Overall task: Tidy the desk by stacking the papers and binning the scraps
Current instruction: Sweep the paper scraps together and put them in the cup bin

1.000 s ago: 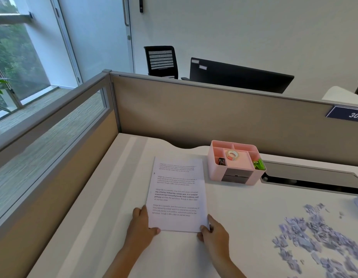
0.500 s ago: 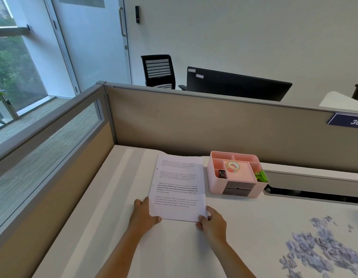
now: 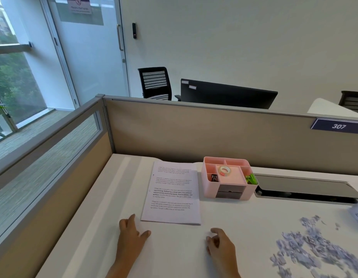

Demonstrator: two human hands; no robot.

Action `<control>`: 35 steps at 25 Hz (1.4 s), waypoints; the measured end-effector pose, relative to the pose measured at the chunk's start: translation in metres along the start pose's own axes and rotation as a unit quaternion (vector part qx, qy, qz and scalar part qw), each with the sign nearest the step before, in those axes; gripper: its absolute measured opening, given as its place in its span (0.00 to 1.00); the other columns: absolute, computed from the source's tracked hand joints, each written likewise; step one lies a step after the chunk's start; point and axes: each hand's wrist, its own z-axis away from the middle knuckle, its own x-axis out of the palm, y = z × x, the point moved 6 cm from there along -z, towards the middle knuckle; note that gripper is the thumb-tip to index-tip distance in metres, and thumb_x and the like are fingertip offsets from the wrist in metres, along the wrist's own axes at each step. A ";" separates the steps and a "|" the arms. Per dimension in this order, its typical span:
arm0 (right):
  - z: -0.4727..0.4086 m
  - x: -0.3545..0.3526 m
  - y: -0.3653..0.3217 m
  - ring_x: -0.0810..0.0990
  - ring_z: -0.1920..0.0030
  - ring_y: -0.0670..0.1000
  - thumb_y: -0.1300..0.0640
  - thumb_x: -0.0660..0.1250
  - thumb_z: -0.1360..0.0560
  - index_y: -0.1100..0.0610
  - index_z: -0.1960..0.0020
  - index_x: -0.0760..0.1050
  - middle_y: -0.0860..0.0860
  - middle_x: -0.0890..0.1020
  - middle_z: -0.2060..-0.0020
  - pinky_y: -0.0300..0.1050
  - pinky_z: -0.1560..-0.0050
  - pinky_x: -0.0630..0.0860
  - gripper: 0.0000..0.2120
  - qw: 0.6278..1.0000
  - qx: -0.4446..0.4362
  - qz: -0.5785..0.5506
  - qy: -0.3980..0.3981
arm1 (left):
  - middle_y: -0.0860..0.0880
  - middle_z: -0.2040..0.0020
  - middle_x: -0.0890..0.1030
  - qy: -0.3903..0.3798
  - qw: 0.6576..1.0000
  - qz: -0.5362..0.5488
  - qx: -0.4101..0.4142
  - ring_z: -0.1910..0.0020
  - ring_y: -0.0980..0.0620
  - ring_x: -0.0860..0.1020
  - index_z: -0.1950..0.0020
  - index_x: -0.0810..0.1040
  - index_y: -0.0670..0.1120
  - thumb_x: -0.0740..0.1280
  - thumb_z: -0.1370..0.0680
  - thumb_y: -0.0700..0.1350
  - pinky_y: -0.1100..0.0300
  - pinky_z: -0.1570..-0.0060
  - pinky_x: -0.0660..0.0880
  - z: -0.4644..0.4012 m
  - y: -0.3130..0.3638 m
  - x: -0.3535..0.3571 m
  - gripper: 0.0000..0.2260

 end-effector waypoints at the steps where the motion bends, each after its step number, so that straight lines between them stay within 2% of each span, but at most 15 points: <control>1: 0.014 -0.009 0.009 0.79 0.66 0.47 0.68 0.71 0.29 0.51 0.54 0.79 0.49 0.79 0.67 0.40 0.55 0.79 0.13 0.998 -0.052 0.025 0.039 | 0.40 0.38 0.68 0.026 0.999 0.001 0.027 0.51 0.45 0.77 0.30 0.67 0.38 0.73 0.28 0.42 0.55 0.47 0.75 0.014 -0.003 -0.001 0.29; 4: 0.065 -0.024 0.021 0.76 0.60 0.42 0.69 0.68 0.32 0.58 0.61 0.82 0.44 0.75 0.58 0.30 0.58 0.73 0.08 0.959 -0.243 0.105 0.100 | 0.34 0.49 0.78 0.112 0.985 -0.076 0.108 0.57 0.35 0.80 0.46 0.80 0.34 0.64 0.25 0.48 0.44 0.55 0.79 0.066 -0.004 0.004 0.18; 6: 0.098 -0.028 0.020 0.72 0.57 0.42 0.61 0.64 0.34 0.56 0.62 0.82 0.45 0.78 0.54 0.33 0.57 0.72 0.08 0.915 -0.350 0.184 0.086 | 0.35 0.53 0.82 0.113 0.975 -0.119 0.150 0.61 0.35 0.82 0.54 0.84 0.36 0.50 0.20 0.52 0.46 0.64 0.80 0.101 0.003 0.017 0.27; 7: 0.111 -0.031 0.022 0.72 0.55 0.43 0.60 0.63 0.35 0.54 0.62 0.82 0.48 0.81 0.54 0.34 0.57 0.74 0.09 0.898 -0.374 0.217 0.078 | 0.36 0.52 0.83 0.111 0.970 -0.142 0.165 0.59 0.36 0.83 0.54 0.84 0.38 0.45 0.19 0.52 0.46 0.63 0.80 0.117 0.008 0.027 0.31; 10: 0.133 -0.038 0.029 0.73 0.47 0.48 0.59 0.61 0.34 0.54 0.56 0.84 0.53 0.85 0.51 0.37 0.56 0.79 0.14 0.882 -0.382 0.268 0.062 | 0.39 0.45 0.83 0.052 0.959 -0.215 0.176 0.50 0.38 0.83 0.49 0.84 0.40 0.46 0.20 0.48 0.44 0.54 0.79 0.148 0.018 0.056 0.27; 12: 0.143 -0.044 0.035 0.72 0.40 0.53 0.57 0.57 0.28 0.52 0.49 0.83 0.52 0.83 0.44 0.43 0.45 0.77 0.17 0.873 -0.366 0.318 0.054 | 0.39 0.41 0.81 0.010 0.952 -0.248 0.178 0.45 0.38 0.81 0.45 0.83 0.40 0.45 0.20 0.48 0.42 0.50 0.77 0.163 0.029 0.075 0.27; 14: 0.143 -0.055 0.046 0.67 0.32 0.57 0.48 0.50 0.21 0.49 0.38 0.78 0.51 0.76 0.33 0.53 0.33 0.63 0.21 0.865 -0.326 0.381 0.023 | 0.39 0.38 0.79 -0.011 0.945 -0.268 0.187 0.41 0.37 0.79 0.41 0.82 0.41 0.39 0.18 0.51 0.40 0.47 0.76 0.175 0.043 0.095 0.32; 16: 0.131 -0.072 0.056 0.59 0.26 0.59 0.40 0.49 0.21 0.48 0.30 0.70 0.49 0.66 0.26 0.59 0.30 0.53 0.25 0.850 -0.292 0.438 0.003 | 0.40 0.36 0.78 -0.028 0.942 -0.278 0.188 0.39 0.37 0.78 0.38 0.80 0.41 0.37 0.18 0.52 0.40 0.45 0.74 0.185 0.058 0.115 0.33; 18: 0.110 -0.097 0.068 0.54 0.24 0.58 0.37 0.50 0.22 0.49 0.28 0.67 0.47 0.63 0.25 0.62 0.30 0.50 0.28 0.836 -0.277 0.474 -0.005 | 0.40 0.34 0.76 -0.042 0.936 -0.291 0.191 0.37 0.38 0.77 0.37 0.78 0.41 0.37 0.18 0.53 0.40 0.43 0.73 0.194 0.076 0.137 0.33; 23: 0.046 -0.184 0.109 0.42 0.23 0.55 0.36 0.49 0.24 0.52 0.31 0.72 0.49 0.70 0.28 0.62 0.29 0.45 0.30 0.822 -0.229 0.522 -0.011 | 0.40 0.34 0.76 -0.056 0.938 -0.296 0.171 0.37 0.37 0.76 0.36 0.78 0.40 0.36 0.19 0.53 0.39 0.42 0.73 0.216 0.121 0.184 0.34; 25: 0.022 -0.221 0.126 0.48 0.23 0.58 0.37 0.49 0.24 0.55 0.33 0.74 0.52 0.70 0.29 0.63 0.29 0.44 0.32 0.826 -0.193 0.530 -0.001 | 0.40 0.33 0.75 -0.056 0.941 -0.295 0.156 0.36 0.37 0.75 0.36 0.77 0.40 0.36 0.19 0.53 0.38 0.42 0.72 0.223 0.137 0.201 0.34; 27: 0.000 -0.249 0.136 0.61 0.26 0.62 0.40 0.50 0.25 0.57 0.35 0.76 0.55 0.71 0.30 0.65 0.31 0.50 0.30 0.832 -0.157 0.532 0.003 | 0.39 0.33 0.75 -0.051 0.943 -0.294 0.146 0.35 0.37 0.75 0.35 0.77 0.40 0.36 0.19 0.53 0.38 0.41 0.71 0.228 0.152 0.220 0.34; 30: -0.019 -0.249 0.125 0.66 0.28 0.63 0.42 0.53 0.25 0.55 0.34 0.75 0.54 0.71 0.29 0.66 0.33 0.56 0.27 0.826 -0.227 0.515 -0.026 | 0.40 0.32 0.74 -0.040 0.946 -0.293 0.134 0.34 0.37 0.74 0.34 0.76 0.40 0.36 0.19 0.53 0.38 0.40 0.70 0.229 0.179 0.245 0.34; 33: -0.015 -0.208 0.106 0.57 0.25 0.62 0.38 0.54 0.23 0.46 0.29 0.67 0.50 0.66 0.26 0.70 0.30 0.54 0.26 0.798 -0.366 0.460 -0.130 | 0.40 0.32 0.74 -0.038 0.947 -0.296 0.115 0.34 0.38 0.74 0.33 0.75 0.40 0.34 0.19 0.54 0.38 0.39 0.70 0.226 0.199 0.262 0.35; 35: -0.015 -0.181 0.102 0.52 0.24 0.62 0.37 0.50 0.22 0.43 0.28 0.63 0.49 0.62 0.25 0.72 0.30 0.46 0.25 0.760 -0.407 0.471 -0.184 | 0.41 0.31 0.74 -0.030 0.948 -0.298 0.107 0.33 0.40 0.73 0.33 0.74 0.39 0.34 0.19 0.54 0.40 0.38 0.70 0.223 0.203 0.267 0.35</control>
